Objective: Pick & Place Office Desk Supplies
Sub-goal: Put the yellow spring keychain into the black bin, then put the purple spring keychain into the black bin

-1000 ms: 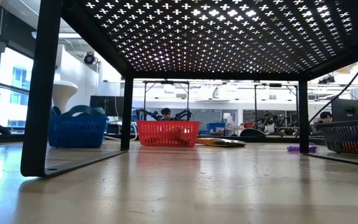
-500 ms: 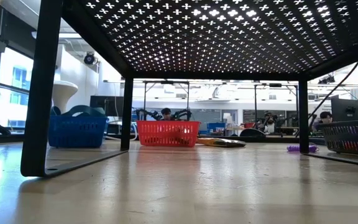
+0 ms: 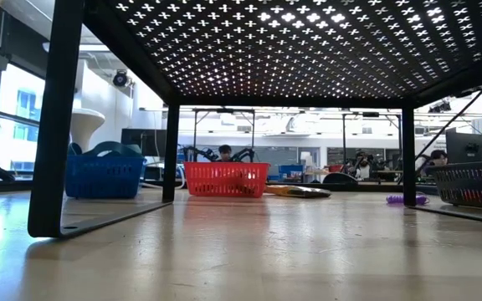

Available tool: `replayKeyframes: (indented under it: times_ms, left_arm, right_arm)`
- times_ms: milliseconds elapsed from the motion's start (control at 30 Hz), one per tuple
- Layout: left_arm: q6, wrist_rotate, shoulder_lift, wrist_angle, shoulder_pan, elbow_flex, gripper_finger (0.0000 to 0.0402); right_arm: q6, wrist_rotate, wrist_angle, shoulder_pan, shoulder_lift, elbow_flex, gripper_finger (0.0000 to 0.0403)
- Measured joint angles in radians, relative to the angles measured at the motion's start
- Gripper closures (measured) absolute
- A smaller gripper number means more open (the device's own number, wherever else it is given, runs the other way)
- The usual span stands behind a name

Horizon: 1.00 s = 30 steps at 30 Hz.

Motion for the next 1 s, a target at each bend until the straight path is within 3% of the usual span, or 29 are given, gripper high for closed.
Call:
replayKeyframes:
  times_ms: [200,333,400,567,733,1000]
  left_arm:
    - [0.0,0.0,0.0,0.0,0.006,0.0,0.0229]
    - [-0.041,-0.001,0.0,0.0,0.005,0.0,0.0229]
    - [-0.088,-0.004,0.0,-0.001,0.003,0.0,0.0229]
    - [-0.131,-0.016,0.0,-0.026,0.003,0.0,0.023]
    - [-0.14,-0.017,0.0,-0.026,0.003,0.0,0.023]
    - [-0.142,-0.021,0.0,-0.041,0.003,0.0,0.023]
  right_arm:
    - [-0.09,-0.01,-0.023,0.0,0.0,0.02,0.0268]
    - [-0.118,-0.006,-0.115,0.0,0.0,0.082,0.0252]
    - [-0.142,0.046,-0.178,0.0,0.0,0.117,0.0251]
    - [-0.202,0.314,-0.27,-0.044,-0.004,0.189,0.0258]
    - [-0.417,0.361,-0.225,-0.214,-0.027,0.203,0.026]
    - [-0.781,0.267,-0.001,-0.521,-0.027,0.192,0.026]
